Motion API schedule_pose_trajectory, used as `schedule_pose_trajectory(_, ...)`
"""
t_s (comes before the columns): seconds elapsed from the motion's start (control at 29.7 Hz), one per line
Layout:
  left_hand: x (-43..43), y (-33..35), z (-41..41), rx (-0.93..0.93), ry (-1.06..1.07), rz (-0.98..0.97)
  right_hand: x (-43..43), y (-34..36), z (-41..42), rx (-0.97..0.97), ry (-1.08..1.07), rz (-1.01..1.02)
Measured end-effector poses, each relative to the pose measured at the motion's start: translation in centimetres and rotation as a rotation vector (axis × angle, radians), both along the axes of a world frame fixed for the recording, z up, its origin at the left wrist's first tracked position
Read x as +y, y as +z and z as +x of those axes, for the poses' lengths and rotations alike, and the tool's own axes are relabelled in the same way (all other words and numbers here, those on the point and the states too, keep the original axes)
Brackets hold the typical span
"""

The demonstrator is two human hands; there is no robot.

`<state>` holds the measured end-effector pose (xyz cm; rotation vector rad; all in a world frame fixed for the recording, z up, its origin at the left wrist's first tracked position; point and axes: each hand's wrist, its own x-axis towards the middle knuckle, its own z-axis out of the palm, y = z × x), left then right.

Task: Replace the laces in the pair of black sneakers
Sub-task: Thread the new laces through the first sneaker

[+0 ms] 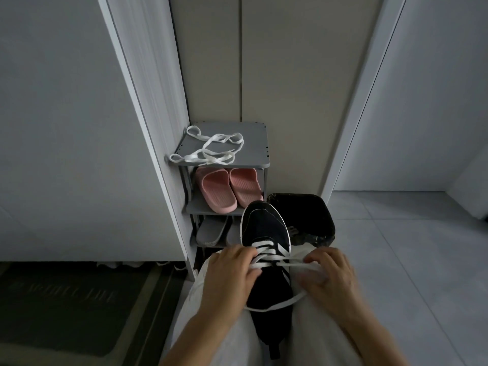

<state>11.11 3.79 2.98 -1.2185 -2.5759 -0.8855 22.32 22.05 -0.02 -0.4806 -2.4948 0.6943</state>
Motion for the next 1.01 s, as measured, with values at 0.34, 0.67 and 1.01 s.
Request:
schedule_pose_trajectory(0.34,-1.8,0.6,-0.4,-0.455,0.016,0.129,1.5,1.3,-1.2,-0.268,-0.012,-0.063)
schedule_pose_trajectory(0.67,-11.4,0.4,-4.0,-0.849,0.361,-0.097,-3.1,2.8,-2.1,-0.119,-0.142,-0.355)
schedule_pose_trajectory(1.01,-8.4,-0.3,-3.1,-0.445,0.290,-0.270,-4.2,1.8,-2.4,-0.022,-0.137,-0.253)
